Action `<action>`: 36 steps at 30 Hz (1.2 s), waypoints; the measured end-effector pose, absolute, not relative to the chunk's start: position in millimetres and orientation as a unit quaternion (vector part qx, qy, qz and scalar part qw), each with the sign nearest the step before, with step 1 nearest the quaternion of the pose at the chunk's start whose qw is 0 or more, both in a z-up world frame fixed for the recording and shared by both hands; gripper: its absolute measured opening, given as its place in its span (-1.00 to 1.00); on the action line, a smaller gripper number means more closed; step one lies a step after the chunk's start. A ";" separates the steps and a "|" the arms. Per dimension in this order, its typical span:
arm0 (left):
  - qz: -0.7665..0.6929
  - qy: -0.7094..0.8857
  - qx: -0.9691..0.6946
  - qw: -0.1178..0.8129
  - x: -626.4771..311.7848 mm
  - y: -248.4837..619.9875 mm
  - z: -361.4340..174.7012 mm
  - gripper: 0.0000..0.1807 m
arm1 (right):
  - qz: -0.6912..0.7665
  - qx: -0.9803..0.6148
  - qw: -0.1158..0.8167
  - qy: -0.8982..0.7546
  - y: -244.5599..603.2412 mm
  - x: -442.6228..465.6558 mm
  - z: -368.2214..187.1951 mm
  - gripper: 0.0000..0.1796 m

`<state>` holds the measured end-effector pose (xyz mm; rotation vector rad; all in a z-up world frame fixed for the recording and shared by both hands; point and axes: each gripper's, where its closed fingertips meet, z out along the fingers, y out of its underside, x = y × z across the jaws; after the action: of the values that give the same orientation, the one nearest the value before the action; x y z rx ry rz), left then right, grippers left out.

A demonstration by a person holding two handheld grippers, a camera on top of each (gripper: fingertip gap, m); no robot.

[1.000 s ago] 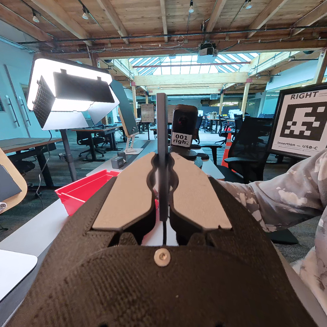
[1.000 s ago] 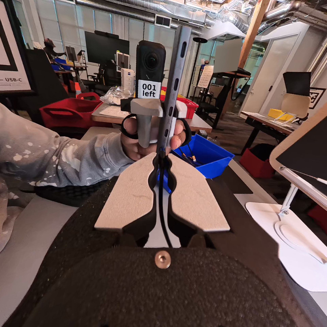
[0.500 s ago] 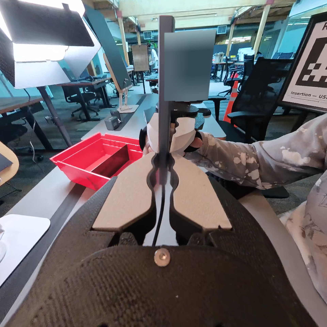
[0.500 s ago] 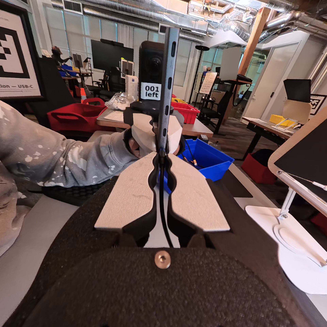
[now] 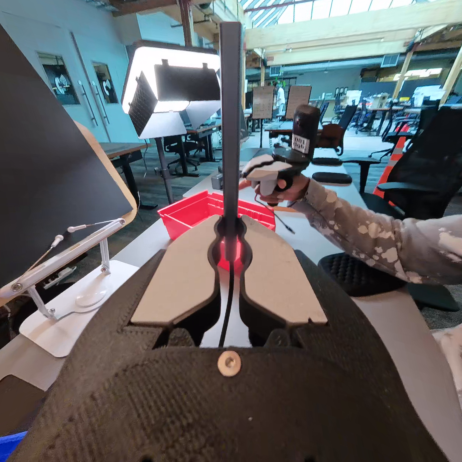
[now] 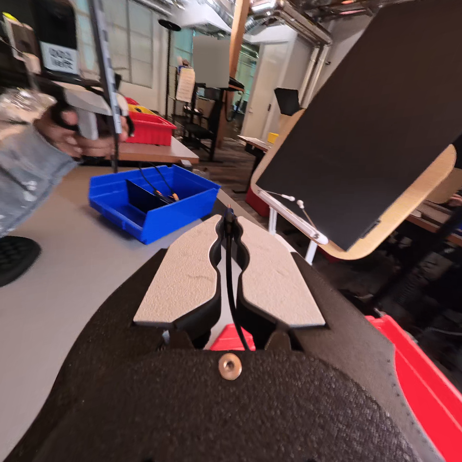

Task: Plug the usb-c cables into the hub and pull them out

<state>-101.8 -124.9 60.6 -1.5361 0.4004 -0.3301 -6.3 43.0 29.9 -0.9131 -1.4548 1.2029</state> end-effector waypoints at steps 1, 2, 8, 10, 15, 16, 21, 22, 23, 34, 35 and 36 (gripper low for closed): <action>-0.142 0.181 -0.692 0.685 -100.8 -120.7 56.6 -0.89 | 0.480 -0.383 0.510 -0.602 53.2 -12.6 31.0 -0.93; -0.140 0.182 -0.695 0.681 -99.5 -117.3 53.6 -0.89 | 0.464 -0.387 0.523 -0.601 64.3 -18.9 34.0 -0.93; -0.147 0.184 -0.698 0.676 -95.9 -111.2 48.0 -0.89 | 0.362 -0.410 0.581 -0.603 132.9 -44.9 42.5 -0.92; -0.145 0.183 -0.698 0.677 -97.6 -112.3 48.3 -0.89 | 0.324 -0.423 0.588 -0.608 149.4 -42.6 26.7 -0.92; -0.170 0.172 -0.716 0.655 -98.7 -110.8 41.7 -0.85 | 0.236 -0.487 0.525 -0.657 170.1 -23.4 -62.4 -0.92; -0.172 0.172 -0.720 0.650 -97.6 -109.4 39.5 -0.78 | 0.213 -0.498 0.504 -0.672 172.1 -17.8 -81.2 -0.92; -0.170 0.181 -0.730 0.637 -88.8 -102.8 32.0 -0.78 | 0.136 -0.521 0.418 -0.732 169.0 5.3 -125.3 -0.76; -0.168 0.183 -0.734 0.632 -87.2 -101.5 29.7 -0.79 | 0.135 -0.520 0.416 -0.734 166.5 6.4 -120.6 -0.71; -0.168 0.186 -0.737 0.627 -85.3 -100.2 27.0 -0.86 | 0.144 -0.517 0.417 -0.734 161.6 6.1 -112.7 -0.69; -0.158 0.238 -0.796 0.533 -51.4 -83.1 -20.8 -0.86 | 0.347 -0.344 0.429 -0.760 -2.7 -25.3 6.0 -0.68; -0.156 0.247 -0.802 0.522 -47.0 -82.1 -26.4 -0.86 | 0.360 -0.322 0.419 -0.769 -23.1 -26.6 12.8 -0.68; -0.152 0.255 -0.807 0.510 -42.6 -81.1 -32.1 -0.86 | 0.368 -0.300 0.409 -0.779 -42.3 -27.7 18.0 -0.69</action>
<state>-42.6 -81.1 -32.1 -1.9434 0.6134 -0.3667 -27.7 -42.3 18.0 -0.7562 -1.9615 0.9282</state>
